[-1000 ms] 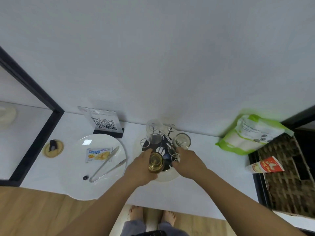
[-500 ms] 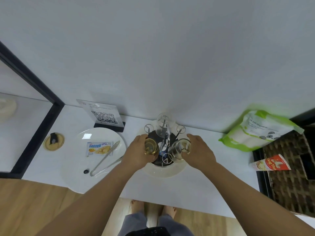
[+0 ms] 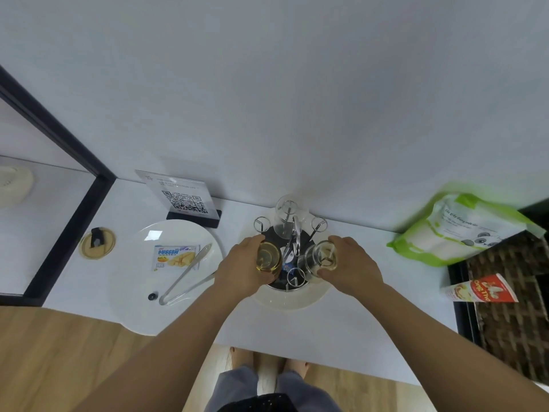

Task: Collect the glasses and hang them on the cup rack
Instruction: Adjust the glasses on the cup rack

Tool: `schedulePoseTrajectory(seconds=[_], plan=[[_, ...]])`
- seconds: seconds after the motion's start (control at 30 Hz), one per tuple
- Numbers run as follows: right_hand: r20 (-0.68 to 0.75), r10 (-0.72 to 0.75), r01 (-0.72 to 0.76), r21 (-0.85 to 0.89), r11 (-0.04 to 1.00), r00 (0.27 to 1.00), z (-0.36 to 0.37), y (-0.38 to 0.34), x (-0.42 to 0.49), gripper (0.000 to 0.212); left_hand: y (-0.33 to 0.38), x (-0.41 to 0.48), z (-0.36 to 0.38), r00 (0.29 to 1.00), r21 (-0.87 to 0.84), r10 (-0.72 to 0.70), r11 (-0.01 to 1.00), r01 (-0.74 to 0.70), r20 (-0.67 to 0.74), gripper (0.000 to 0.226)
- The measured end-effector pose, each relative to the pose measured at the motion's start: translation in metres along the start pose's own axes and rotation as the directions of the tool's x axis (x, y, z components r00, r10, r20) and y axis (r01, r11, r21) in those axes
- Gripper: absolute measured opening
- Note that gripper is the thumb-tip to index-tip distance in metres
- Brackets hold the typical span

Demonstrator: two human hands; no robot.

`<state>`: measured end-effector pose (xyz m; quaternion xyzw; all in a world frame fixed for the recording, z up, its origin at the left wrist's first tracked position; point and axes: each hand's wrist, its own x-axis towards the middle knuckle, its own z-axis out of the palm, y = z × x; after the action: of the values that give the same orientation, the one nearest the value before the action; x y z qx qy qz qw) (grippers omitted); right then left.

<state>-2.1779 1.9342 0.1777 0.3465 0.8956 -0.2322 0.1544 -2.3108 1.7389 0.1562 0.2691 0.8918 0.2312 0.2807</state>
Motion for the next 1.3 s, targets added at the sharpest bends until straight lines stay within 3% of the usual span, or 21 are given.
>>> schedulePoseTrajectory(seconds=[0.17,0.43,0.57,0.8,1.0,1.13,1.3], plan=[[0.036,-0.004,0.005,-0.011,1.0,0.999,-0.012,0.0,0.004,0.087,-0.001,-0.001,0.001,1.0,0.012,-0.017,1.0,0.017,0.015,0.097],[0.085,-0.071,0.073,-0.021,0.997,0.994,-0.017,-0.008,0.007,0.063,-0.001,-0.003,0.0,1.0,-0.008,-0.017,1.0,0.017,0.018,0.095],[0.124,-0.056,0.063,-0.057,0.996,0.991,-0.022,-0.009,0.009,0.075,0.0,-0.004,-0.003,1.0,-0.008,-0.014,1.0,0.014,0.028,0.096],[-0.132,-0.177,0.181,0.016,0.983,0.975,-0.044,-0.034,0.038,0.04,0.004,-0.008,-0.005,1.0,-0.001,0.024,1.0,-0.024,-0.012,0.096],[0.234,-0.188,0.239,-0.213,0.947,0.954,-0.037,-0.057,0.068,0.076,0.002,-0.013,-0.015,0.998,0.011,0.052,0.999,-0.051,-0.037,0.084],[0.217,-0.188,0.241,-0.252,0.937,0.958,-0.029,-0.06,0.069,0.085,-0.004,-0.018,-0.014,0.997,-0.002,0.062,0.998,-0.062,-0.045,0.066],[0.189,-0.167,0.212,-0.25,0.945,0.968,-0.025,-0.063,0.069,0.086,-0.002,-0.021,-0.013,0.994,-0.018,0.082,0.996,-0.084,-0.067,0.062]])
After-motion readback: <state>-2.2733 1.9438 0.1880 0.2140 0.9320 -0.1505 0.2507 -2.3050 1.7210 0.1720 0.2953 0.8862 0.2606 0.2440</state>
